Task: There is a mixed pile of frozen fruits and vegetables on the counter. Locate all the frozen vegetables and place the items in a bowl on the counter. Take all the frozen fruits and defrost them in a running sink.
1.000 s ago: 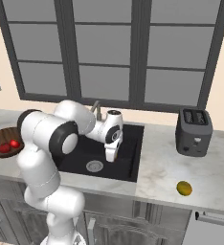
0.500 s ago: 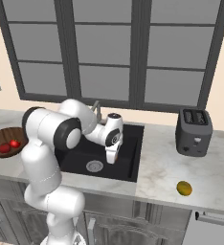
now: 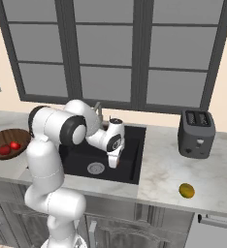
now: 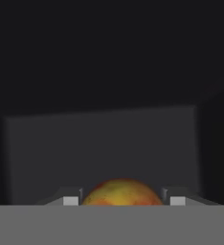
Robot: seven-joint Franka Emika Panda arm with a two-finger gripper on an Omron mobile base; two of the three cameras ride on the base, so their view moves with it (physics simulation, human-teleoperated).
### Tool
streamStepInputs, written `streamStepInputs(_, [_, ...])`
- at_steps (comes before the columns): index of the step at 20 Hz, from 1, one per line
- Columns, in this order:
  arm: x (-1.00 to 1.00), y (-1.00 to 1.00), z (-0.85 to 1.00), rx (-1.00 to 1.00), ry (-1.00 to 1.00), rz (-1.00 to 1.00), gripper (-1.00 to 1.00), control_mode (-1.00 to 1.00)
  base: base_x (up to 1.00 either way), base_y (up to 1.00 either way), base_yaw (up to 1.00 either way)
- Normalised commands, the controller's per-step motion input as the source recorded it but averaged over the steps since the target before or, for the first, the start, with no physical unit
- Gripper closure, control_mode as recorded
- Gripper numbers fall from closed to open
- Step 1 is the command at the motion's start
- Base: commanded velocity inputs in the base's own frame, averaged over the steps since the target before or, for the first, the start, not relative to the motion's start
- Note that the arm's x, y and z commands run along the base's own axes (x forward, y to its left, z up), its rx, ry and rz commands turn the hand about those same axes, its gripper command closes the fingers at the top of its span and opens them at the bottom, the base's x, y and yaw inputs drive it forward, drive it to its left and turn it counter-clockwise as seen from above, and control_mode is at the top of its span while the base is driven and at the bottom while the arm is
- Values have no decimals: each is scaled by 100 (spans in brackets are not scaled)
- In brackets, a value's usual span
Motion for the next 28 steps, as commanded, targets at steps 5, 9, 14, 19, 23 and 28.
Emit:
streamStepInputs(5, [14,0,-17,0,-1,0,100,-100,0,0,0])
streamStepInputs(9, [15,0,-17,0,-1,1,100,-100,0,0,0])
streamStepInputs(14, [12,0,-18,0,0,1,100,-100,0,0,0])
streamStepInputs(19, [11,0,-17,0,-1,1,100,-100,0,0,0])
streamStepInputs(23, [9,0,-16,0,-1,1,100,-100,0,0,0])
streamStepInputs(28, [11,0,-13,0,-2,1,100,-100,0,0,0])
